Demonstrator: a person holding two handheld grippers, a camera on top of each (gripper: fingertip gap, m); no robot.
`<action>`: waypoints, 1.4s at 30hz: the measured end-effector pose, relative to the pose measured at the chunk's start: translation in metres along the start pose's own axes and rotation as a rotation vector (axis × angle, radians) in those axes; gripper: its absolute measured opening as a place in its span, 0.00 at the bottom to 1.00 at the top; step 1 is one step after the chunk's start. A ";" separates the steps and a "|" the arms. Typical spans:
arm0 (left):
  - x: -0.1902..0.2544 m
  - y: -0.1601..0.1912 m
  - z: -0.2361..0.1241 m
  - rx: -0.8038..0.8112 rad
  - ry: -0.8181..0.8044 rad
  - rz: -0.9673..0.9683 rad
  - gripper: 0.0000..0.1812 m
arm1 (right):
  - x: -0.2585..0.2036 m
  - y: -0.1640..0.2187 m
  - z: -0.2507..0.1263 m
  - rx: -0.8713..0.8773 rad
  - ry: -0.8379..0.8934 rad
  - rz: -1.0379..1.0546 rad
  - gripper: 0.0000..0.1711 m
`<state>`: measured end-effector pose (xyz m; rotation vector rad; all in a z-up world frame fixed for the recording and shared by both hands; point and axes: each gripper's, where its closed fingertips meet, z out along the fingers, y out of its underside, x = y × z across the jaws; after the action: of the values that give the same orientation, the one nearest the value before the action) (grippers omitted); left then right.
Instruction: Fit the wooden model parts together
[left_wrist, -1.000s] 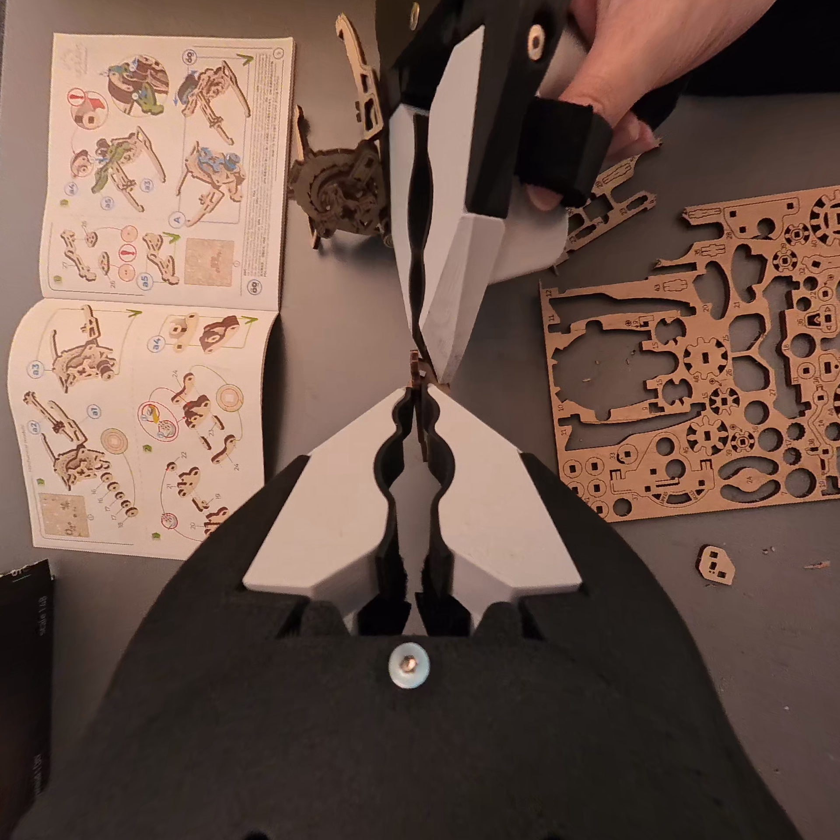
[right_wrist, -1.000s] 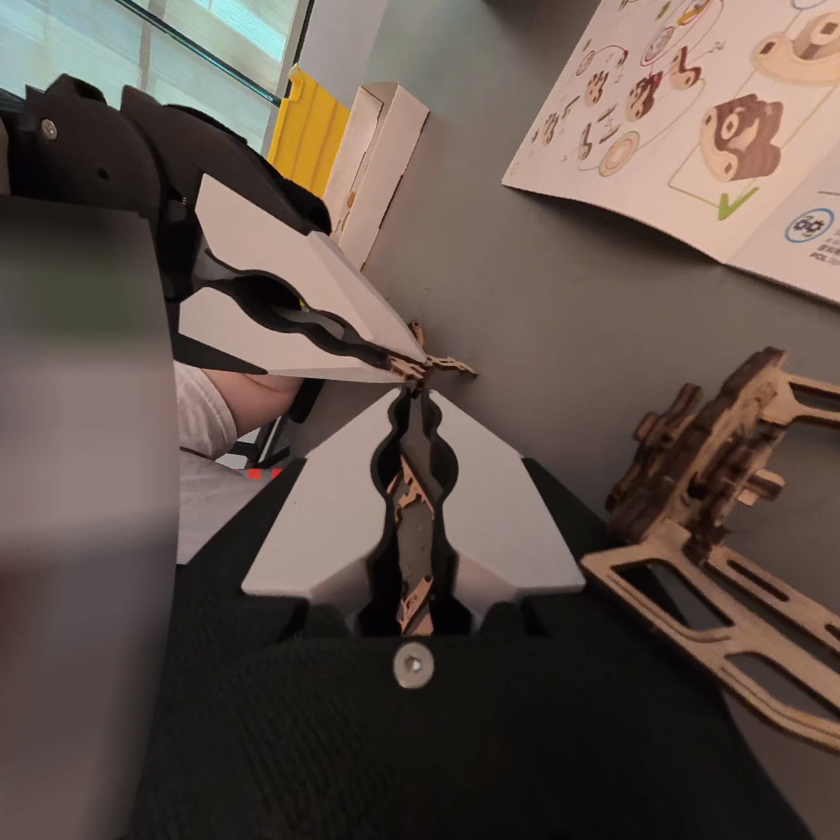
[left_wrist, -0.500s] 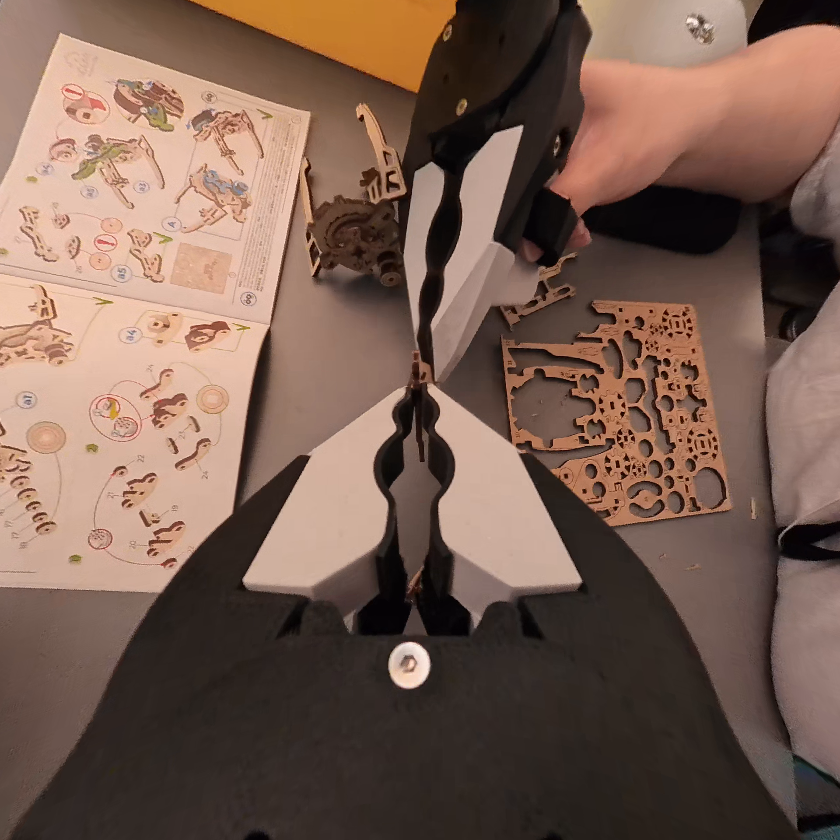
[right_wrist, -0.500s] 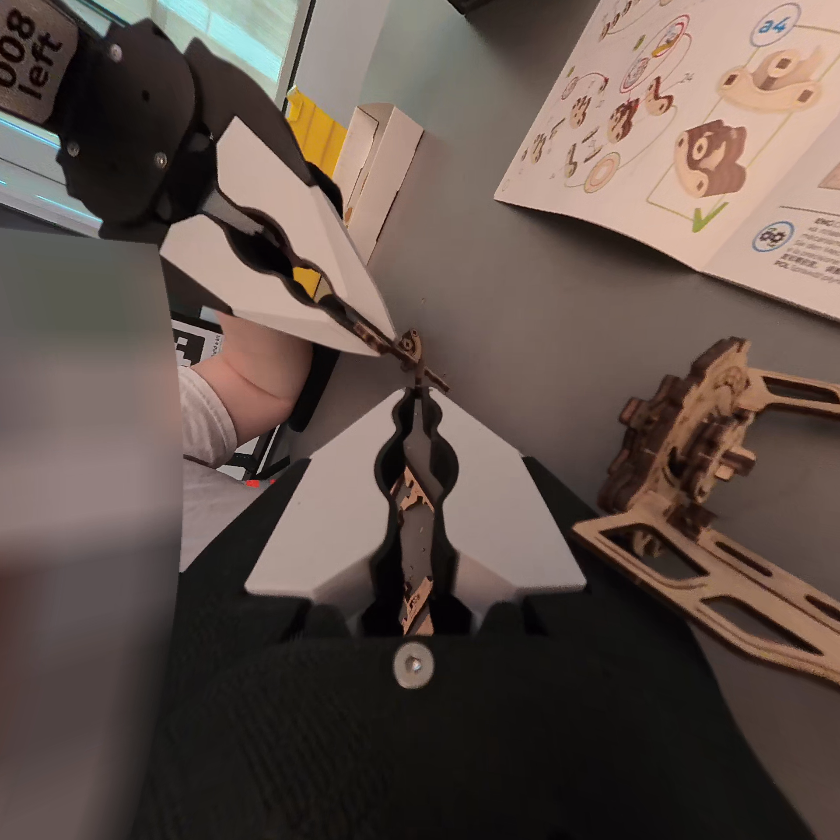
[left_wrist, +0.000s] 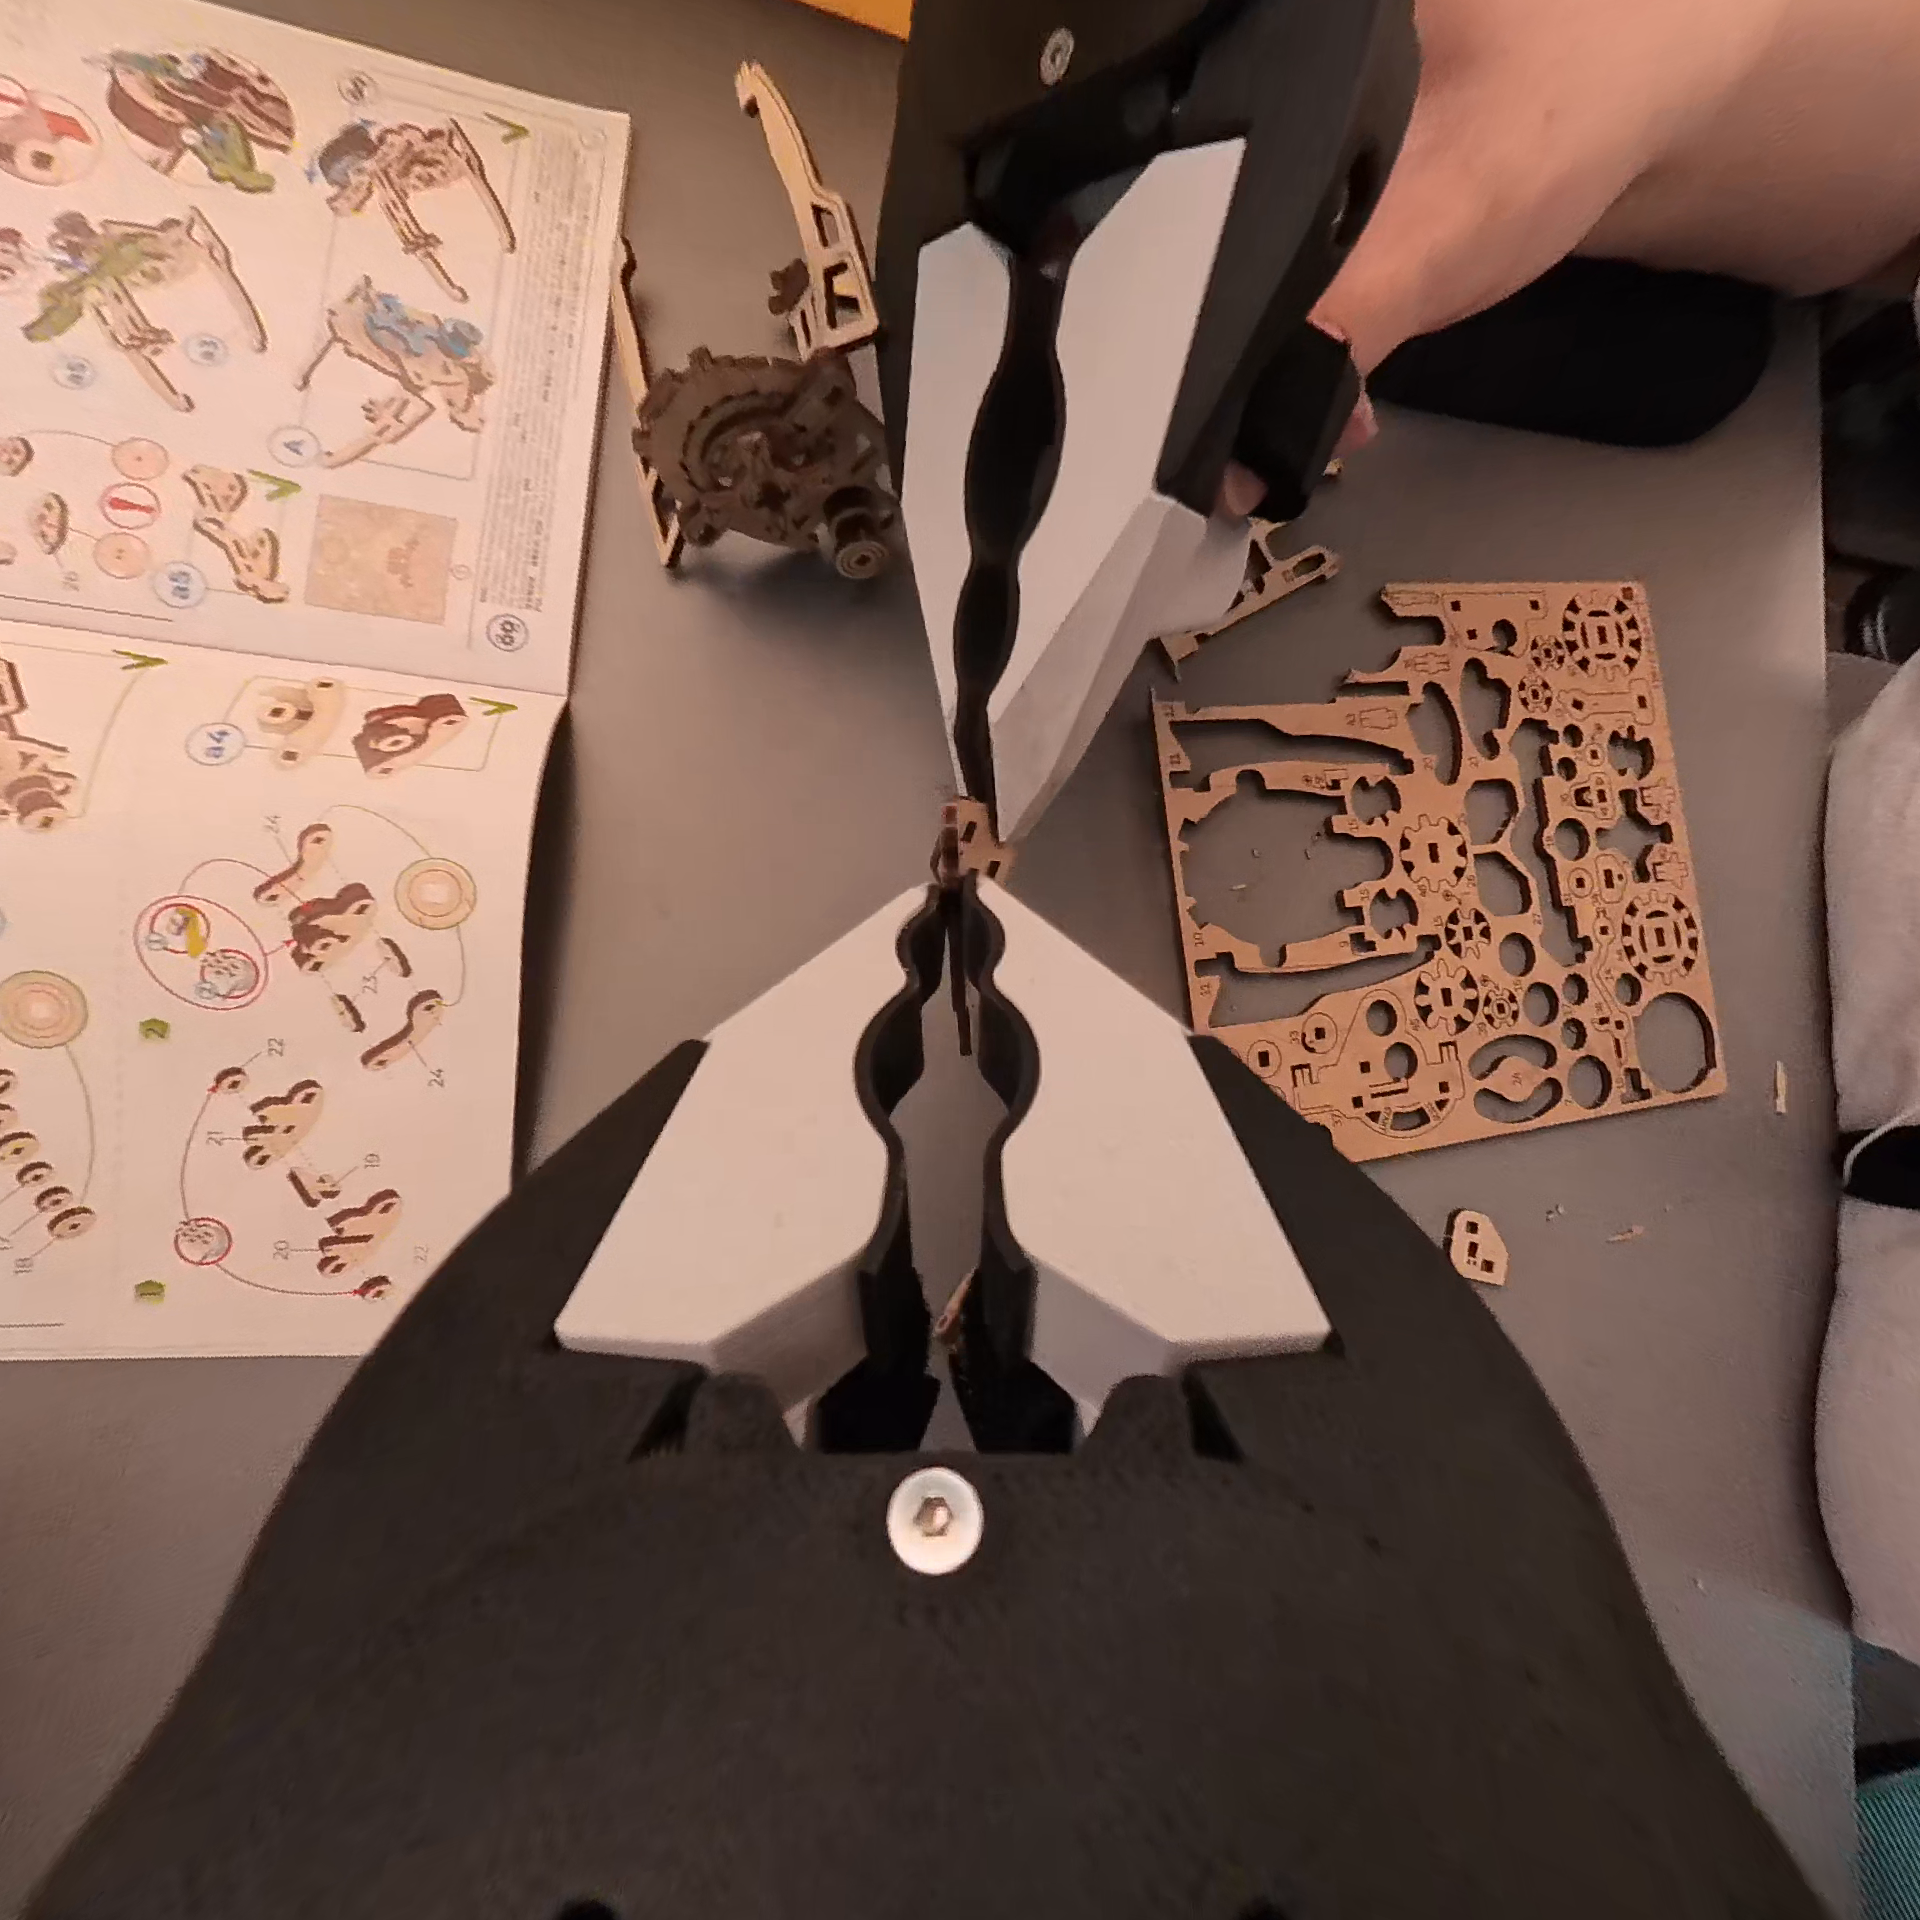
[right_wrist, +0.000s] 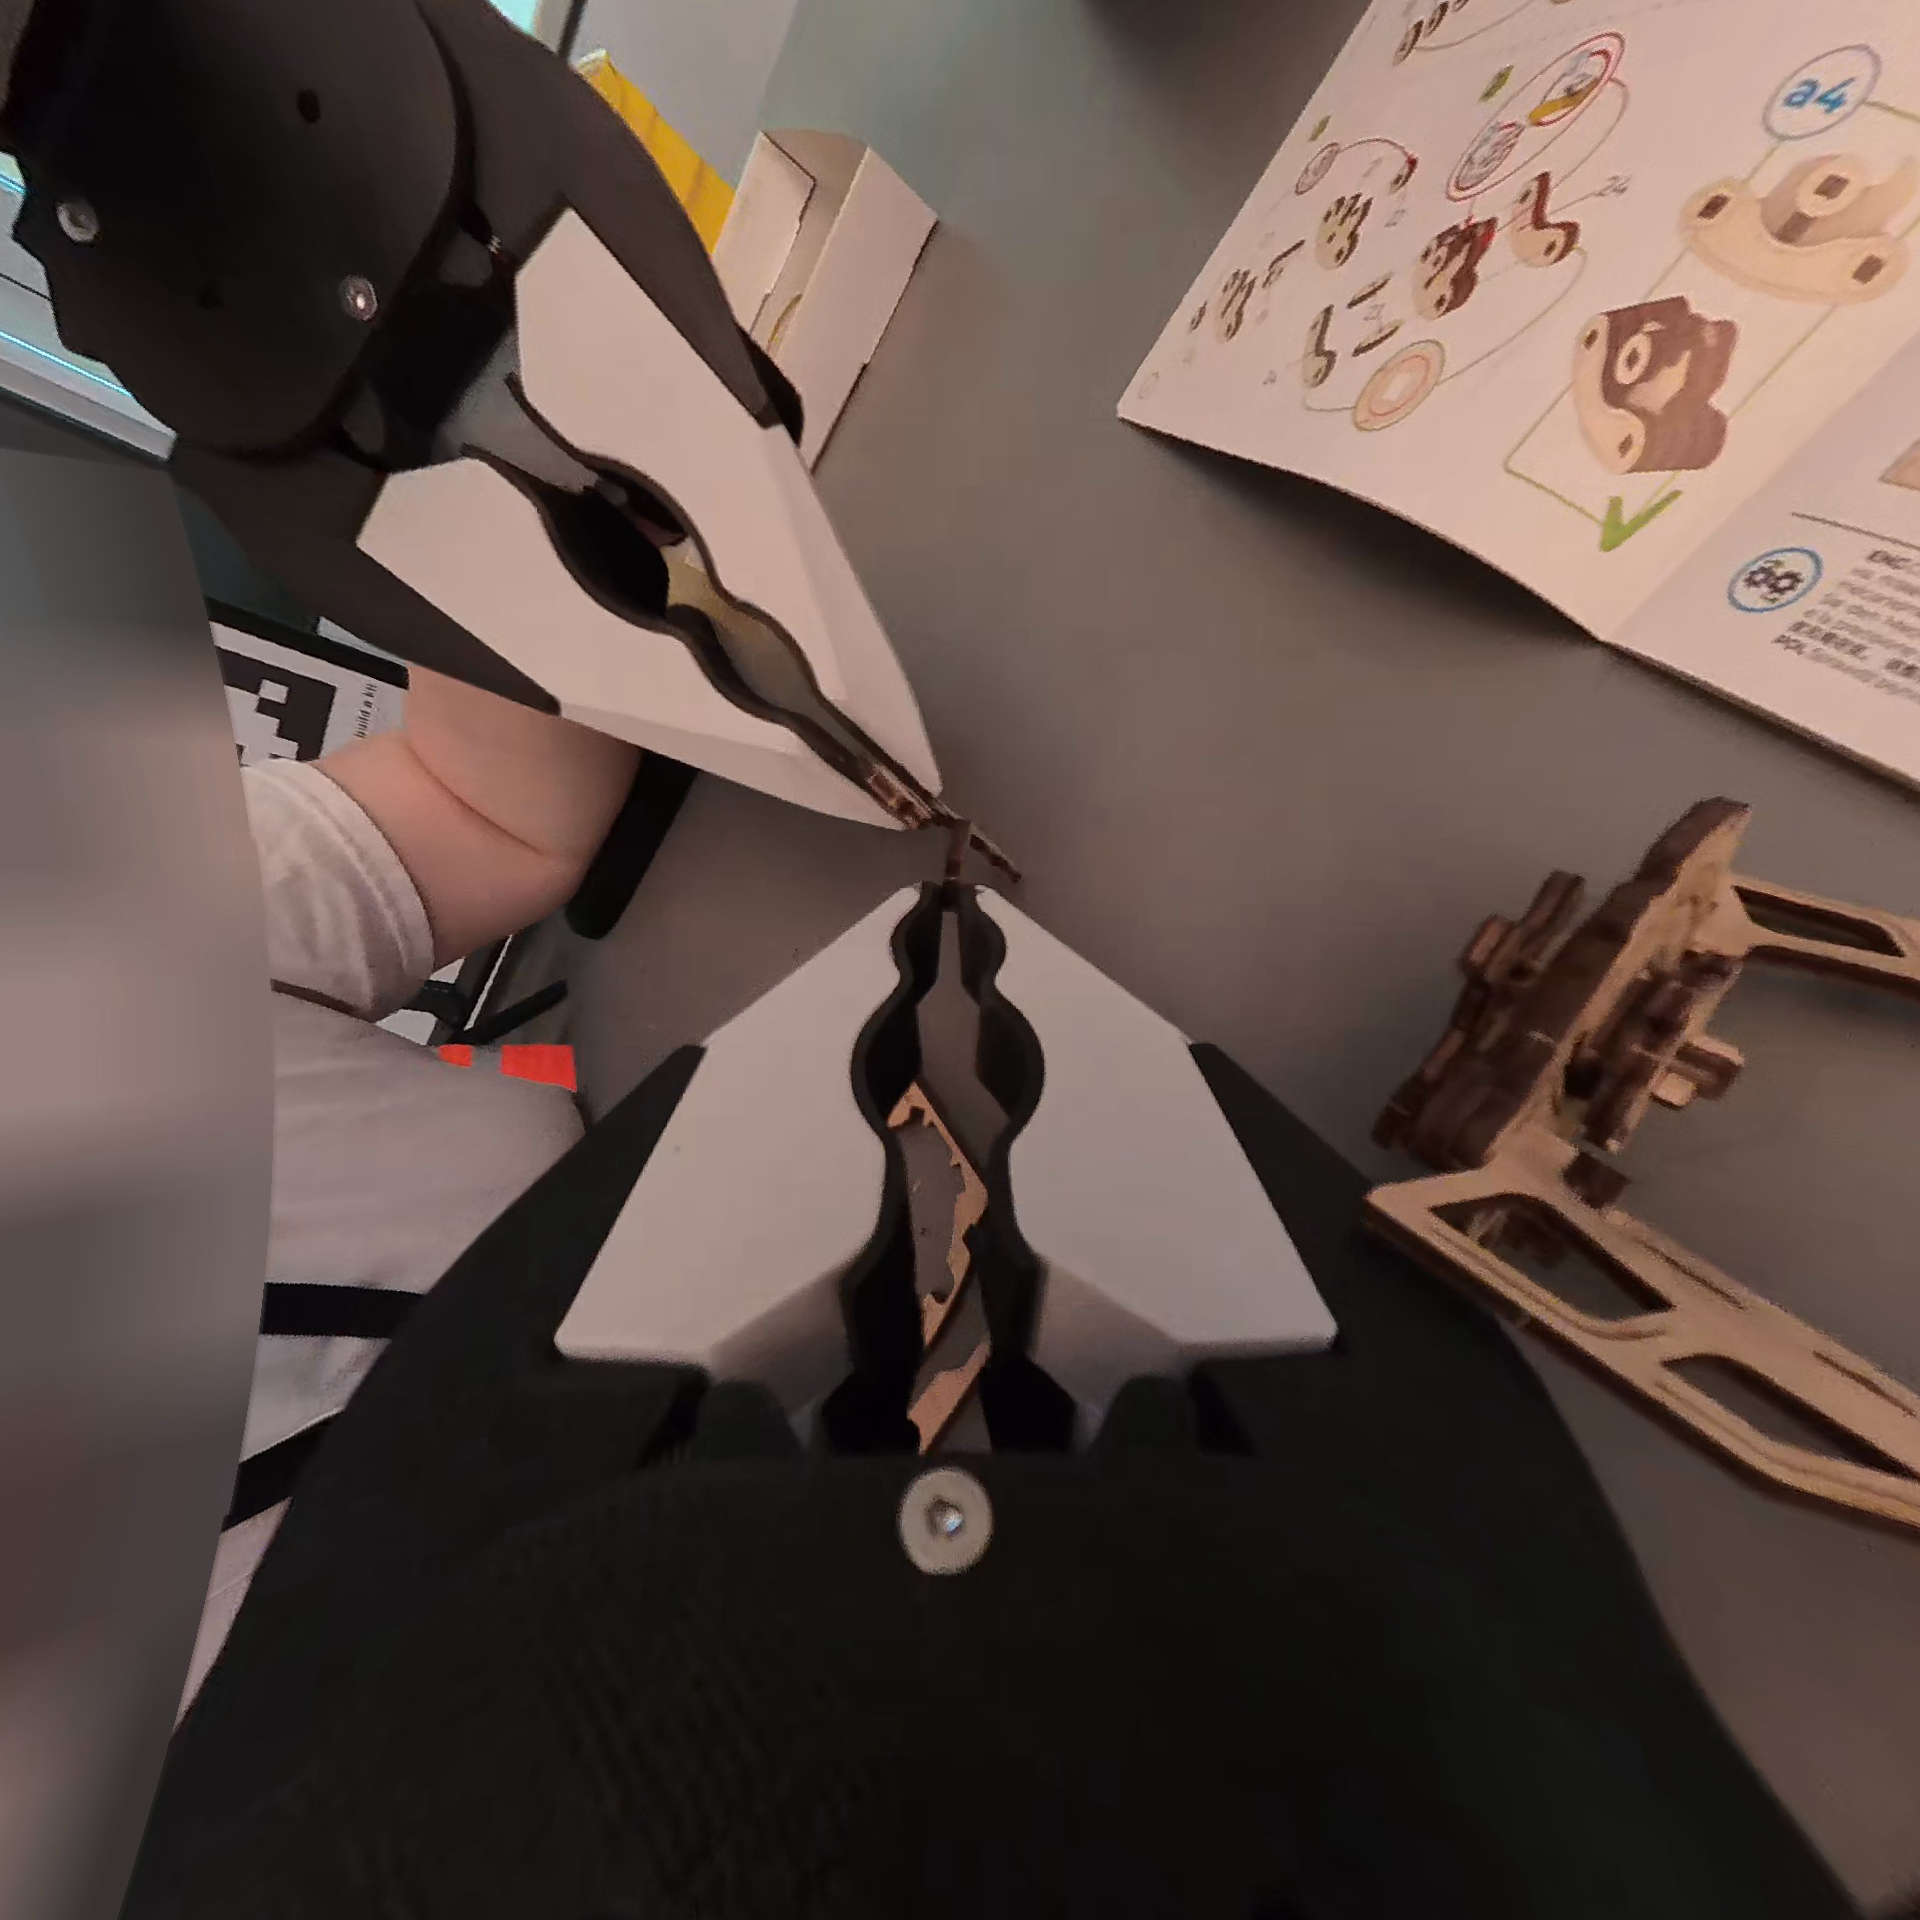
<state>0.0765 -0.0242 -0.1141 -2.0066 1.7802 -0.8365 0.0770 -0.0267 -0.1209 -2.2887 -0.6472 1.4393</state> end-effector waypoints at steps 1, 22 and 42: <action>0.000 0.001 0.000 -0.004 -0.002 -0.002 0.00 | -0.001 0.000 0.000 -0.003 -0.006 0.003 0.01; 0.020 -0.003 0.013 -0.066 -0.019 0.021 0.00 | -0.009 0.022 -0.007 -0.172 -0.020 0.132 0.01; 0.026 -0.003 0.019 -0.128 -0.115 0.050 0.00 | -0.010 0.024 -0.010 -0.208 0.025 0.124 0.01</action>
<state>0.0916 -0.0513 -0.1213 -2.0352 1.8522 -0.5934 0.0872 -0.0528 -0.1223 -2.5430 -0.6872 1.4562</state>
